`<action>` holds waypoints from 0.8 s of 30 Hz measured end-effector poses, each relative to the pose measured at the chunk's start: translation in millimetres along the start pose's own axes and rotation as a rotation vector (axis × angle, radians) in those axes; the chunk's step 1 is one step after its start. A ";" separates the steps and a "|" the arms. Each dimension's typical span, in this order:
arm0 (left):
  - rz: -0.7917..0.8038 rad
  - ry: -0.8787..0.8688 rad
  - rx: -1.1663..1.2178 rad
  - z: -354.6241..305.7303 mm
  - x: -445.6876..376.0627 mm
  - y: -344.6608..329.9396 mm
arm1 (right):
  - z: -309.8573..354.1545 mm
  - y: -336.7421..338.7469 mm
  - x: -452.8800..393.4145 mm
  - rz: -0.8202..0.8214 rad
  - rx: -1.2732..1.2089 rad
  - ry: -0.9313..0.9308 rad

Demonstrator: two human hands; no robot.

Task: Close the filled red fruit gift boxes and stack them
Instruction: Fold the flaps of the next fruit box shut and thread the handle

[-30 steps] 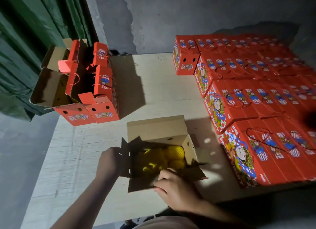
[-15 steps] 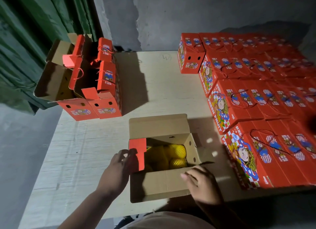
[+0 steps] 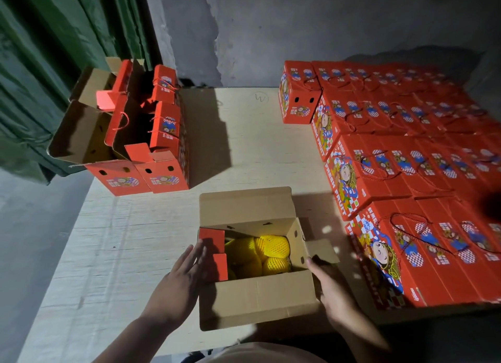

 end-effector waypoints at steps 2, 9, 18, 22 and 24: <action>-0.011 0.003 0.002 0.3 -0.8 -2.0 | 2.0 -0.1 3.2 -0.050 -0.019 0.053; -0.049 -0.003 0.012 4.8 -1.9 -9.4 | 24.3 -20.6 34.7 0.152 0.119 0.398; -0.085 0.023 0.026 3.7 1.9 -16.7 | 18.5 -26.0 29.0 0.181 0.304 0.553; -0.101 0.028 0.043 4.7 1.7 -19.3 | 17.8 -20.0 11.0 0.103 0.260 0.445; -0.111 0.026 0.052 5.5 1.2 -20.2 | 18.3 -18.4 1.9 0.025 0.226 0.395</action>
Point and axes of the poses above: each hand's wrist, its own x-axis away from the middle knuckle, its own y-axis out of the back of the hand, z = x × y, the point moved 3 cm from there along -x, towards the middle knuckle, and after that the axes turned 9 degrees about -x, right-handed, at the moved point
